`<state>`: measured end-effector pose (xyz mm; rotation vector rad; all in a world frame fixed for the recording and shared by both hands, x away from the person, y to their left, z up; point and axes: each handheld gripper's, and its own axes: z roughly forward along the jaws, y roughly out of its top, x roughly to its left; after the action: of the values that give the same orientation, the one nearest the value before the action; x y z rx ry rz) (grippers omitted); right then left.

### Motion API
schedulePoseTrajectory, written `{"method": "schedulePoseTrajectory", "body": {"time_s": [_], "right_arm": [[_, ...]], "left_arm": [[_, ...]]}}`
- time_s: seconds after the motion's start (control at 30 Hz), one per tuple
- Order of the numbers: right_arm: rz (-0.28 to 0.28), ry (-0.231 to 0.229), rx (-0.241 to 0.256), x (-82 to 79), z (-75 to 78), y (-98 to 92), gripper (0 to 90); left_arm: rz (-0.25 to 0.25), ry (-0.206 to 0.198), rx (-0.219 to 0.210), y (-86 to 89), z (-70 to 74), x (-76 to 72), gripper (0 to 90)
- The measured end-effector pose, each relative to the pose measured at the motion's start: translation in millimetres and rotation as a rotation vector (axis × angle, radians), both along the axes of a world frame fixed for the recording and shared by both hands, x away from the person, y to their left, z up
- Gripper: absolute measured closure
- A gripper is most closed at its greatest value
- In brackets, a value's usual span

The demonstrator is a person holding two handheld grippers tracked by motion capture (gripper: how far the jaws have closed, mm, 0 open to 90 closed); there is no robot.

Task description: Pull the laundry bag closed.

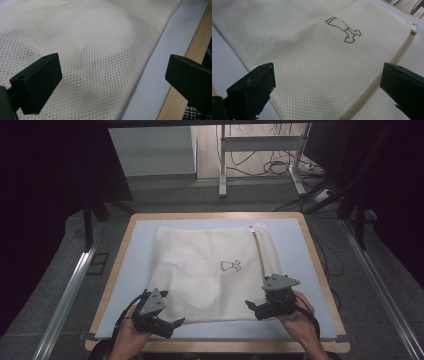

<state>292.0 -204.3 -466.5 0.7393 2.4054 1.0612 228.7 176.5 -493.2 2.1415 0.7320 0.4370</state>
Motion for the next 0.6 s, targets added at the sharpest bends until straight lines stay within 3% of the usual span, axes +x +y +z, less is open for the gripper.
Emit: {"method": "schedulePoseTrajectory", "body": {"time_s": [0.6], "right_arm": [[-0.023,0.017,-0.006,-22.2,-1.7,-26.0,0.0]], "left_arm": [[0.072,-0.019,-0.037,28.6,1.5,-13.4,0.6]]}}
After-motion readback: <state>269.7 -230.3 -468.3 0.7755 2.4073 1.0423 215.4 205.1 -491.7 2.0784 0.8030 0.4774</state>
